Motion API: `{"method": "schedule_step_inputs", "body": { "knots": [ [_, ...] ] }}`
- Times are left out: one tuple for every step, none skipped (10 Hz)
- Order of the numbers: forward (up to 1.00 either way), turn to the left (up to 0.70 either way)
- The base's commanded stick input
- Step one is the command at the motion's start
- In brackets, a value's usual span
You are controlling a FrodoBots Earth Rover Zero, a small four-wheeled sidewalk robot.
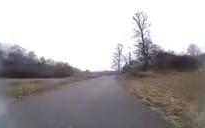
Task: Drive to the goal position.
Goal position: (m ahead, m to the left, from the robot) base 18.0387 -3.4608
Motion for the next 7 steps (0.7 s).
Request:
{"method": "schedule_step_inputs", "body": {
  "knots": [
    [0.7,0.0],
    [0.7,0.0],
    [0.7,0.0],
    [0.7,0.0],
    [0.7,0.0],
    [0.7,0.0],
    [0.7,0.0]
  ]
}}
